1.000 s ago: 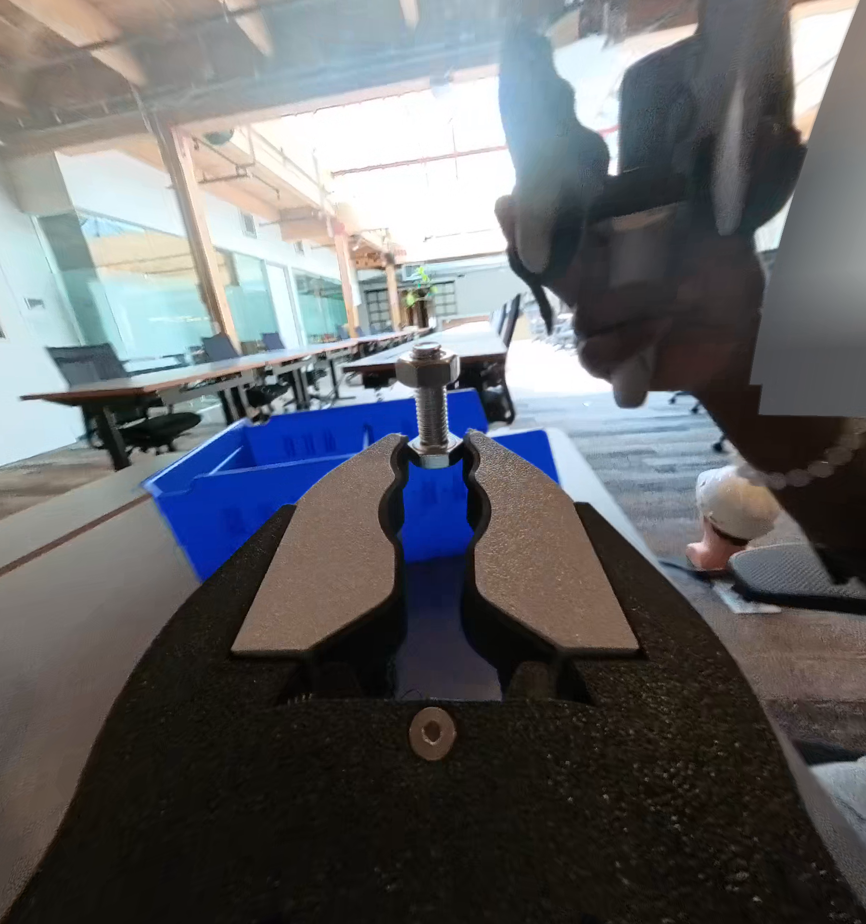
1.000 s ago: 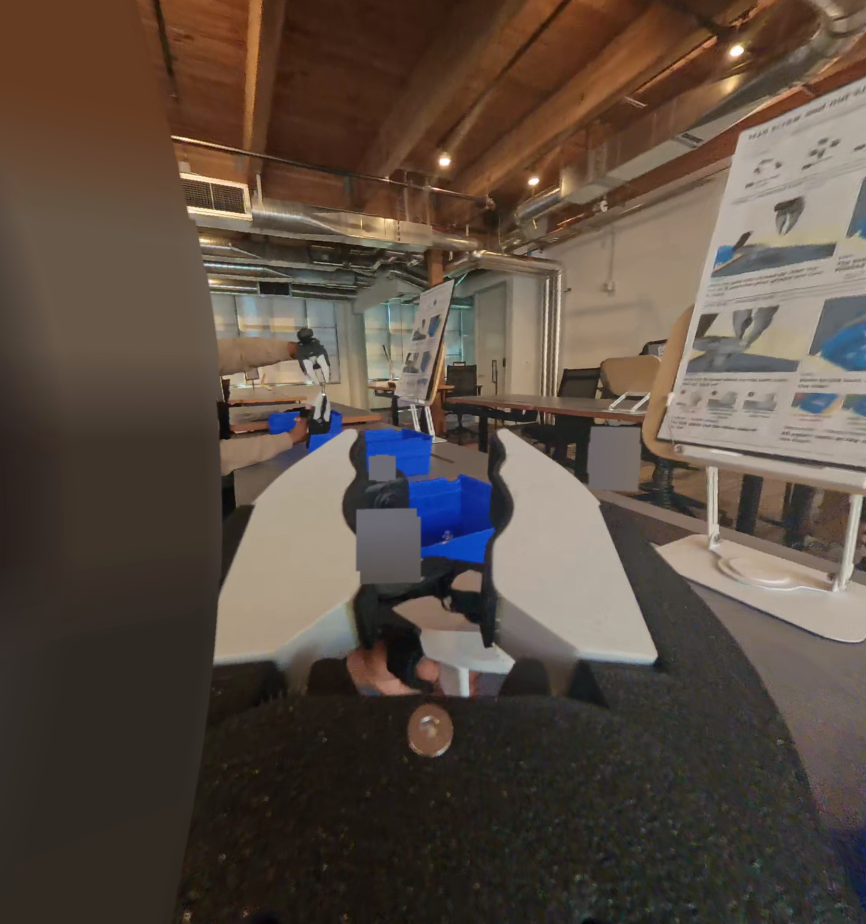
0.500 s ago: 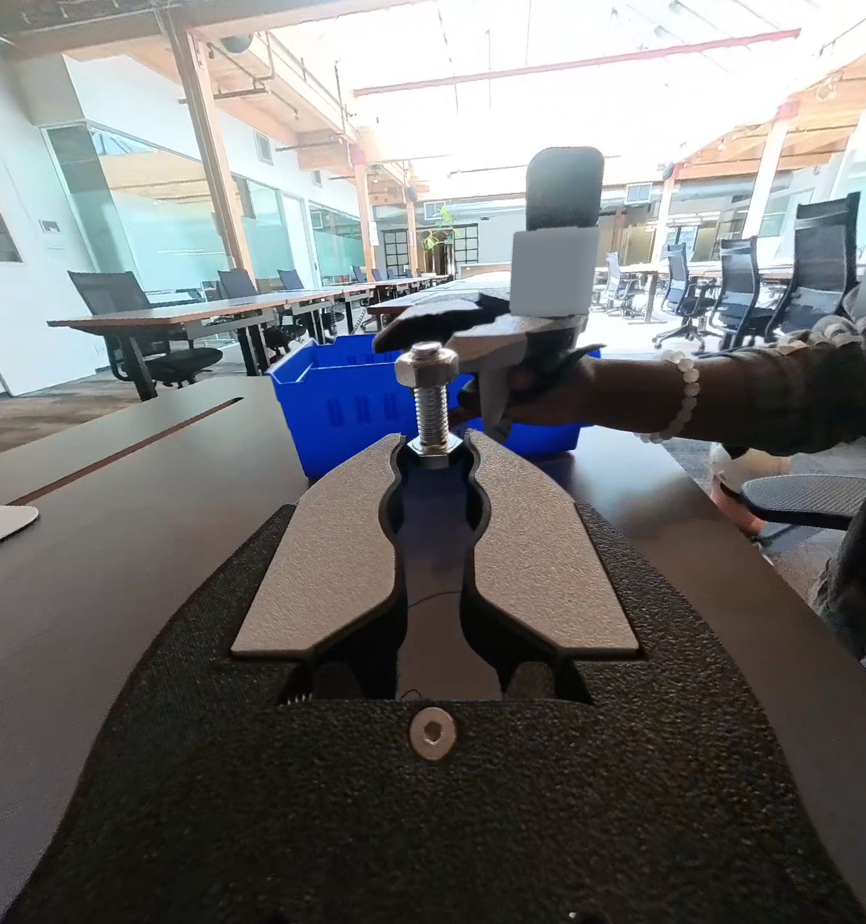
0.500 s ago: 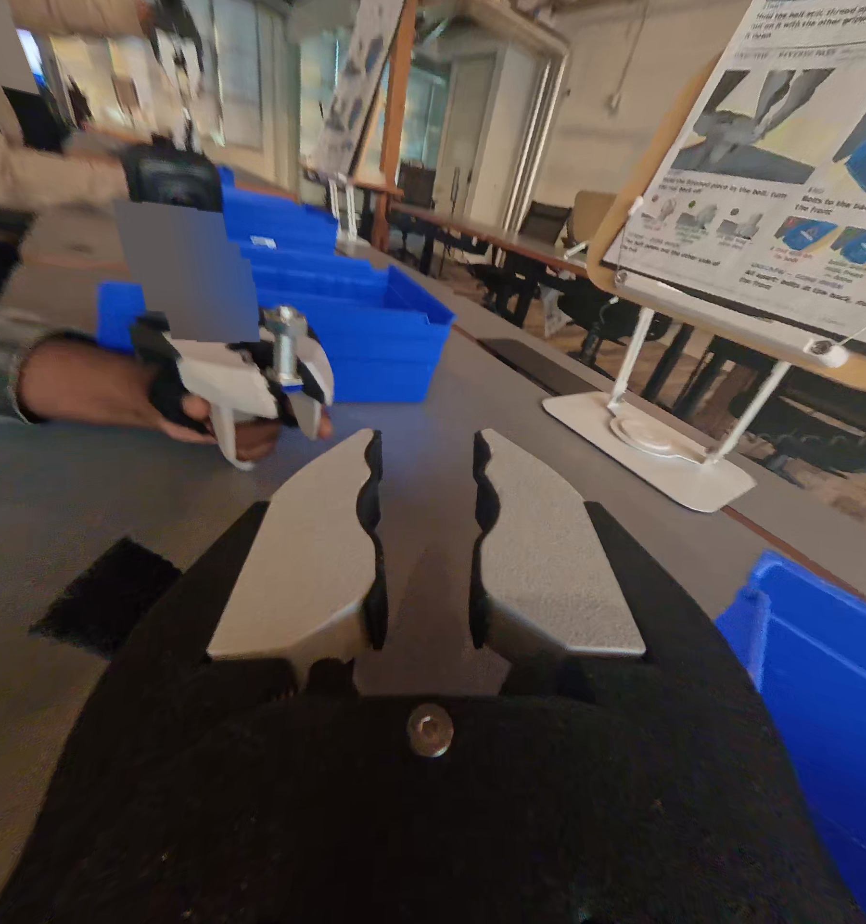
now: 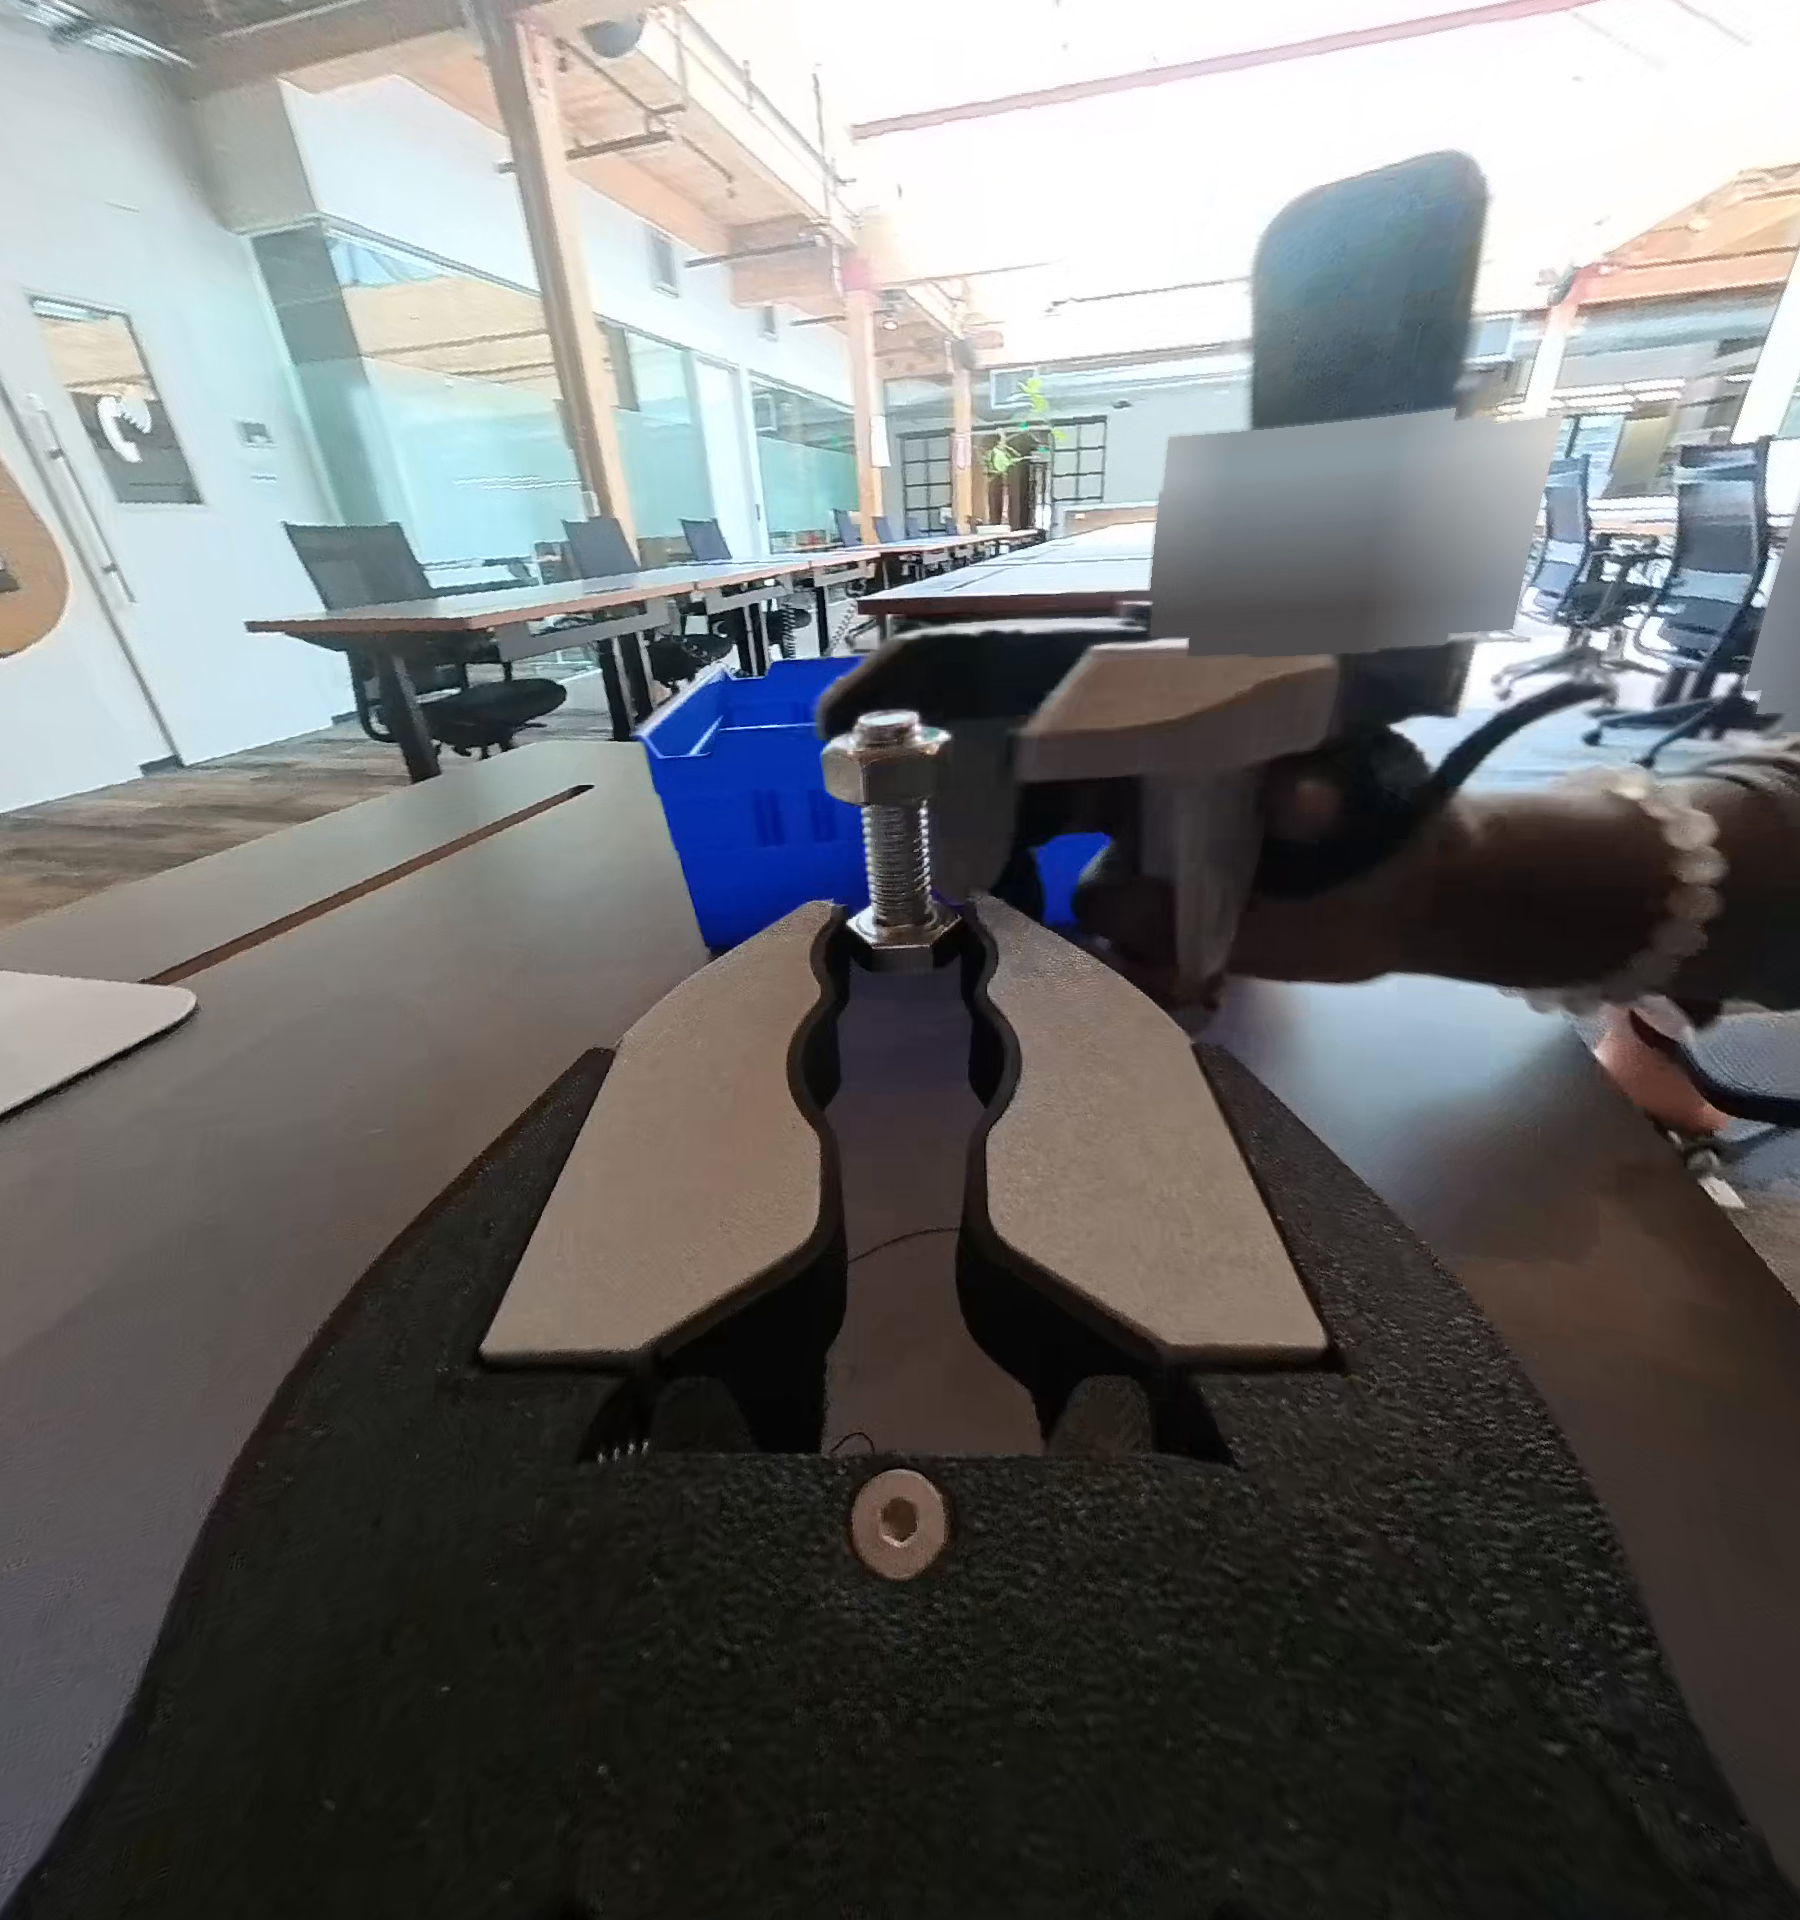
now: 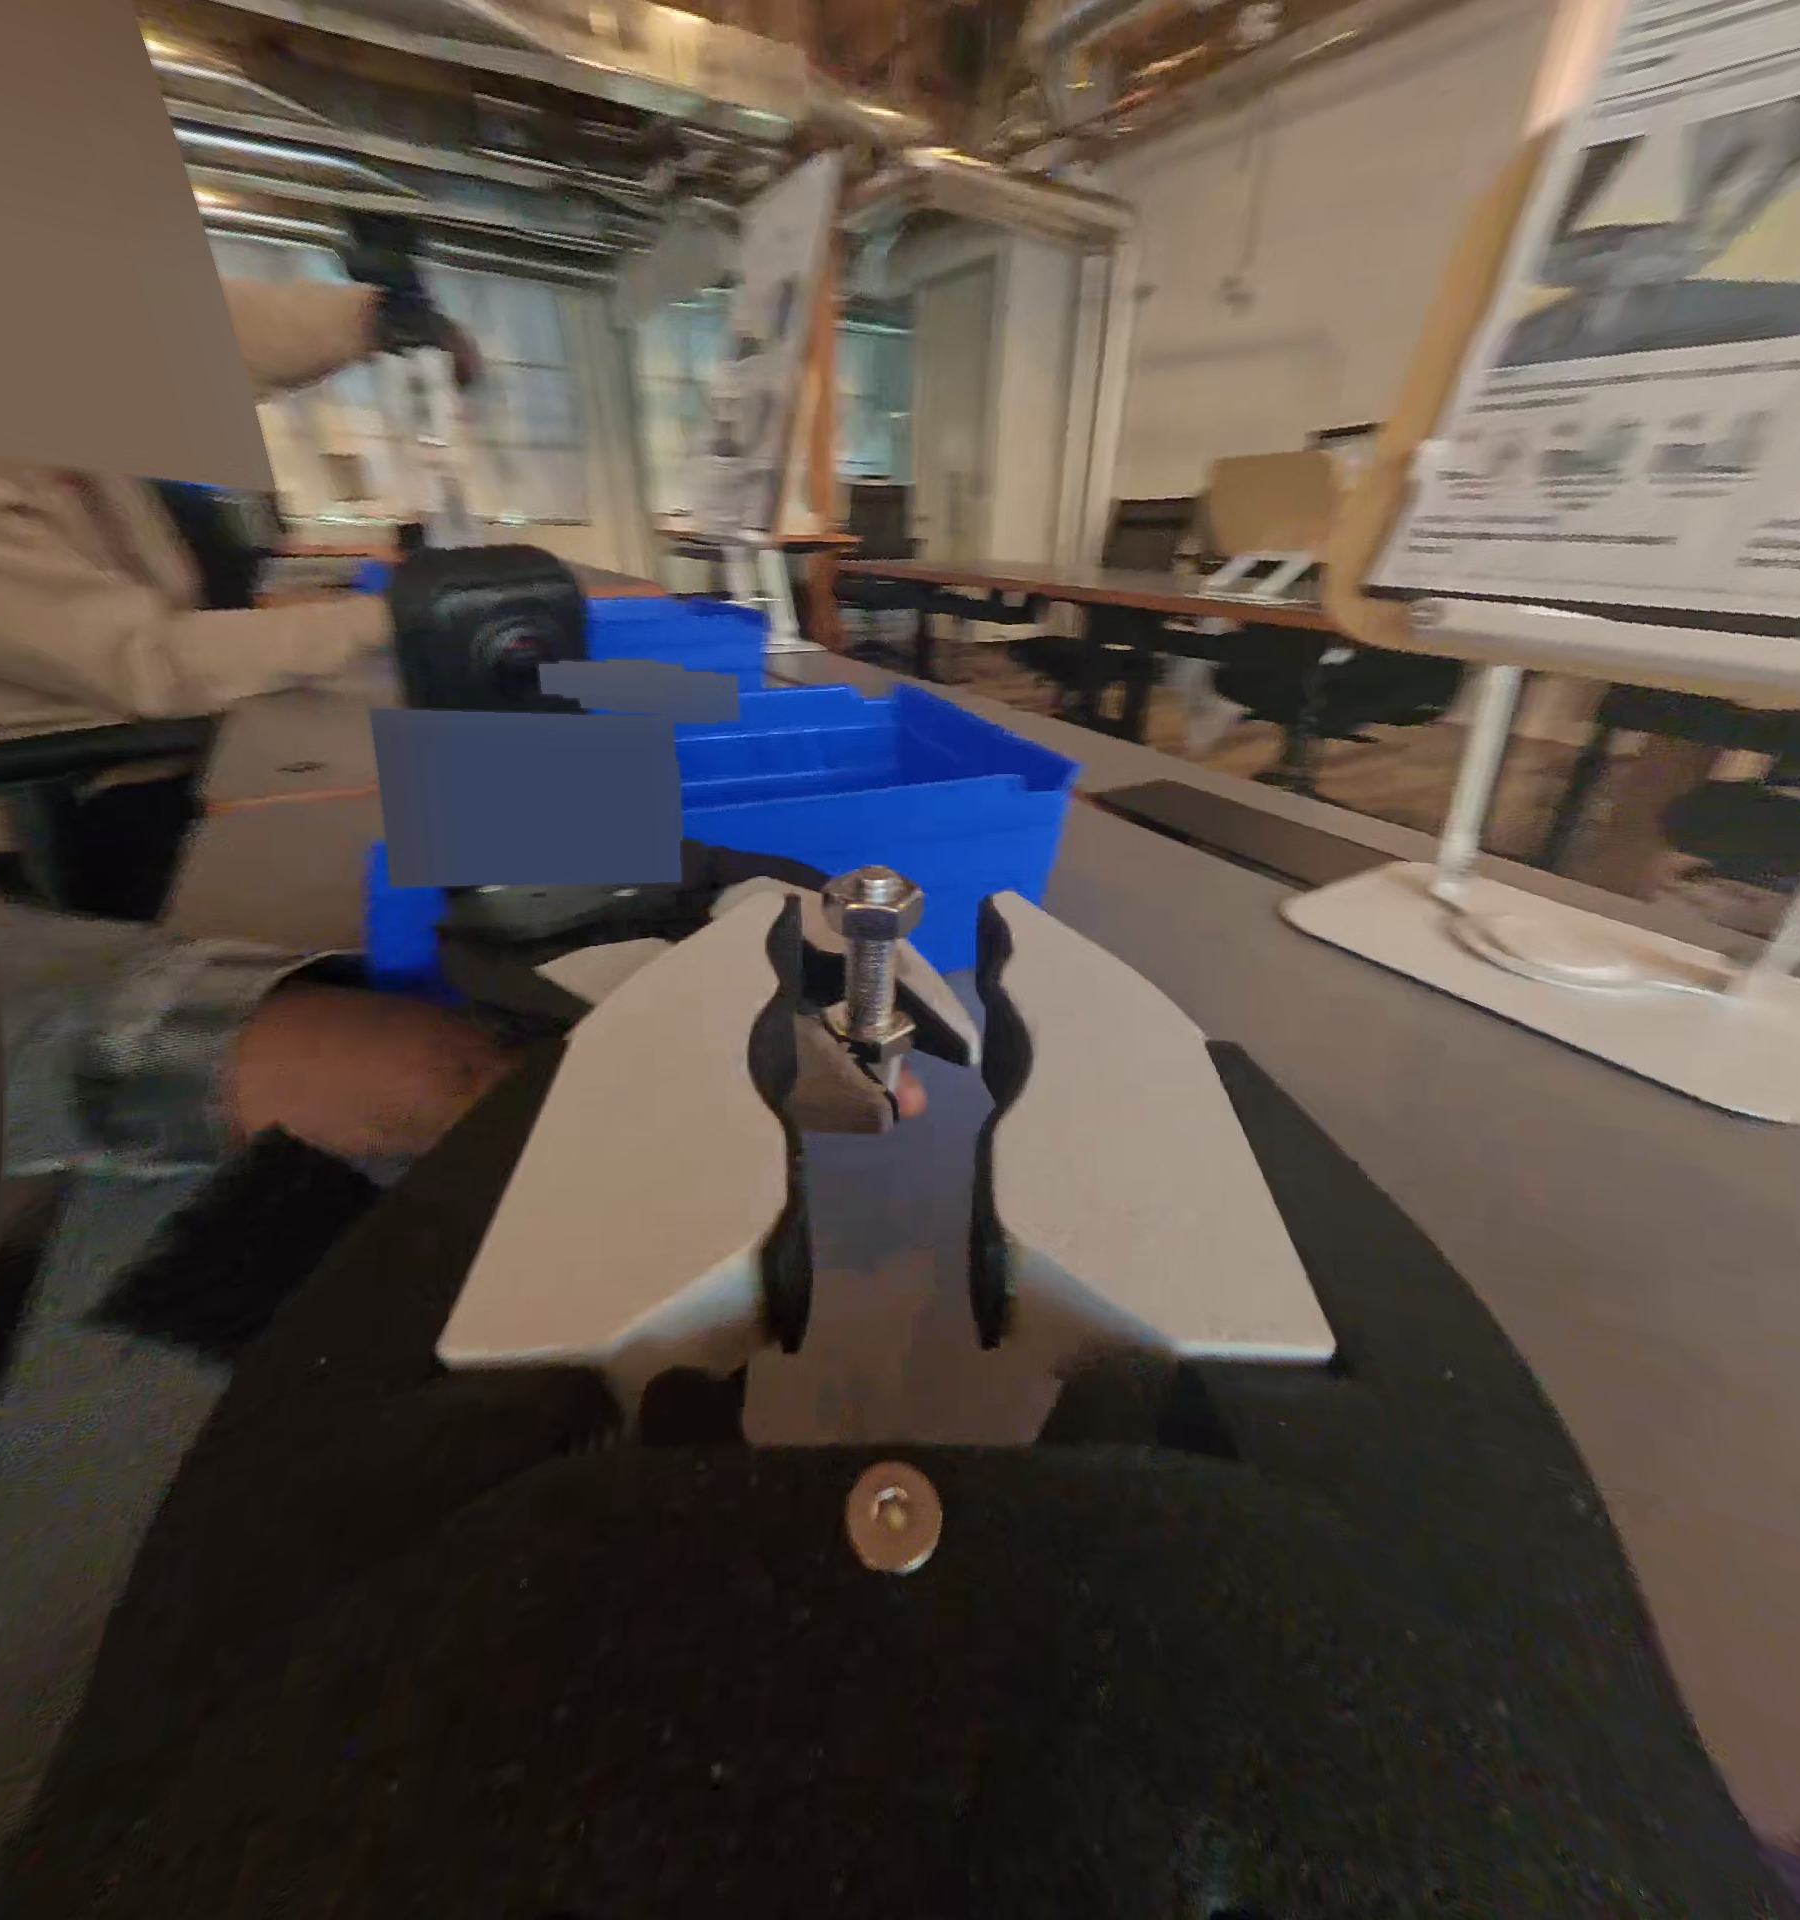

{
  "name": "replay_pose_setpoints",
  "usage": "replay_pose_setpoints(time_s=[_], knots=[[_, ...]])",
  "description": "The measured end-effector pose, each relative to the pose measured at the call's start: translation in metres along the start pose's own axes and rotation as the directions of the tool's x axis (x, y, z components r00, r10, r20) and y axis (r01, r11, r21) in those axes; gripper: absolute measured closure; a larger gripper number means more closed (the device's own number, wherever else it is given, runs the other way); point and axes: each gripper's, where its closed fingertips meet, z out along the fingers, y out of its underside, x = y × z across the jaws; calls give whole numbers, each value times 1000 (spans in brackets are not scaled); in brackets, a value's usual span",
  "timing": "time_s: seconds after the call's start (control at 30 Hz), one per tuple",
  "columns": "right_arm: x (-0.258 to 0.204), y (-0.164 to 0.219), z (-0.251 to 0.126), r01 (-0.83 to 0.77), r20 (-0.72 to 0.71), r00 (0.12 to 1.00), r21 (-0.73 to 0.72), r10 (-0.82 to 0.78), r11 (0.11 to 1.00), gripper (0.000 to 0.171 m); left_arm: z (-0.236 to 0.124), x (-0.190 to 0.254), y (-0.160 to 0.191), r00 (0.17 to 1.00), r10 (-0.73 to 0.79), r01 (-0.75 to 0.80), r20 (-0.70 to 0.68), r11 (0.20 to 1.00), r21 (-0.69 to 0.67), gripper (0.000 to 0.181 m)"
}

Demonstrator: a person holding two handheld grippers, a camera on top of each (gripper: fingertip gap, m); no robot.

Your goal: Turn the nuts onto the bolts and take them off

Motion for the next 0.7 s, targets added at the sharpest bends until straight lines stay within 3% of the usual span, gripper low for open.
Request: replay_pose_setpoints(time_s=[0.07,0.13,0.2,0.4,0.57,0.7], knots=[[3,3,4,51,-101,993,-33,-54,998,134,1,-2,1,1000,0,0,23,1000,-8,161],[2,6,9,63,-147,986,-68,-73,996,115,2,-6,3,998,11,-10,57,1000,-16,161],[3,12,15,17,-180,983,-103,-35,995,115,2,-7,3,997,5,-4,74,1000,-17,161],[9,10,19,-19,-259,966,-67,1,998,149,0,-13,1,993,-13,14,113,1000,-5,161],[1,9,17,24,-181,983,-73,-37,997,153,0,-8,1,997,-12,12,79,1000,-3,161],[-8,8,12,18,29,999,-83,-15,996,153,0,2,0,1000,-30,30,-3,1000,7,161]])
